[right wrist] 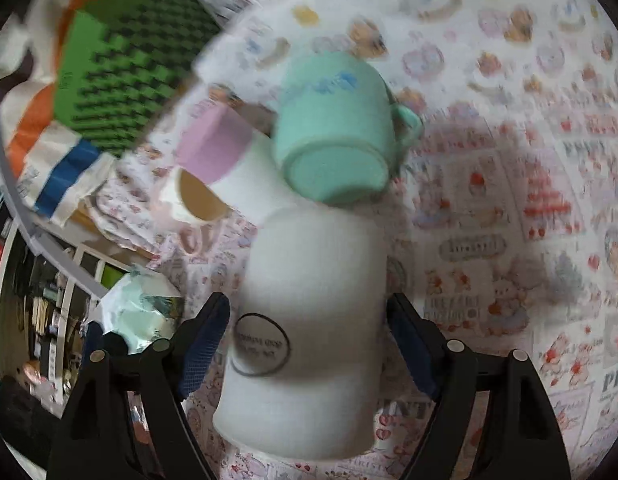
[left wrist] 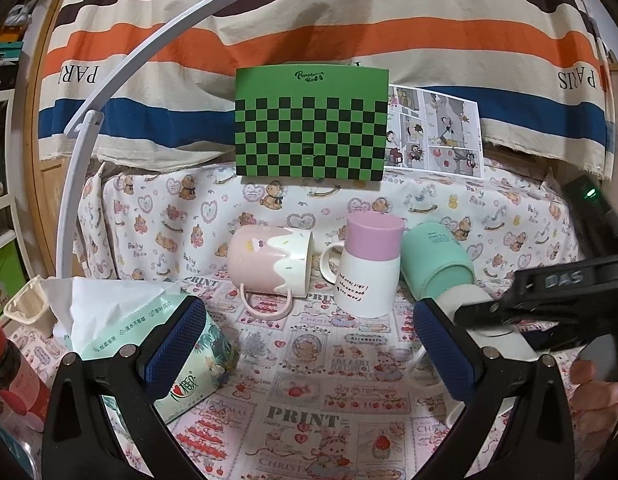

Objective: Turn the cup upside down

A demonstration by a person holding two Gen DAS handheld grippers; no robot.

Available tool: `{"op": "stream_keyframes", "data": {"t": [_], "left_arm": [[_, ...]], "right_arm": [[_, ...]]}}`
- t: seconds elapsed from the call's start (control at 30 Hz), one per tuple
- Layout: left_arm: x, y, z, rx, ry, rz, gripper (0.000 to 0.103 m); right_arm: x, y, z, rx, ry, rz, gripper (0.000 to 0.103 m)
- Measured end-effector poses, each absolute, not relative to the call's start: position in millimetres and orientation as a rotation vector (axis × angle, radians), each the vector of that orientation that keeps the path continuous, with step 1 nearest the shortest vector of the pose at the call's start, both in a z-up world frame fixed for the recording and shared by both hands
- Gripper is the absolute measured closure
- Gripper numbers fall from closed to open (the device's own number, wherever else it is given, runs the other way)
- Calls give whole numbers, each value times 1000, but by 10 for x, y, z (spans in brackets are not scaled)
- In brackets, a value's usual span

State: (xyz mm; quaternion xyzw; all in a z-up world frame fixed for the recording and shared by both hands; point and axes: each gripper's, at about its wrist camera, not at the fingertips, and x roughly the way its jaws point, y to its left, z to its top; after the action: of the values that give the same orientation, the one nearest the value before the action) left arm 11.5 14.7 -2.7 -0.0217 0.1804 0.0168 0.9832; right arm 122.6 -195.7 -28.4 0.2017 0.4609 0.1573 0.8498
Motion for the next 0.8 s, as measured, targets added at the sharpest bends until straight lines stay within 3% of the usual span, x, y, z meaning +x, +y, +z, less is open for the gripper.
{"op": "stream_keyframes", "data": {"t": [0.13,0.23,0.47,0.8], "left_arm": [[115,134,-31,-40,359,33,0],[104,117,-29,-32,354,31,0],[56,62,-15,-4,332,21,0],[66,65,-15,-2,337,10,0]], "right_arm": [[924,-2016,40,278,758,319,12],[650,-2151,226,148,591,257,0],[86,-2426,171,-141,232,42,0],[-4,-2622,122,-112,173,54,0]]}}
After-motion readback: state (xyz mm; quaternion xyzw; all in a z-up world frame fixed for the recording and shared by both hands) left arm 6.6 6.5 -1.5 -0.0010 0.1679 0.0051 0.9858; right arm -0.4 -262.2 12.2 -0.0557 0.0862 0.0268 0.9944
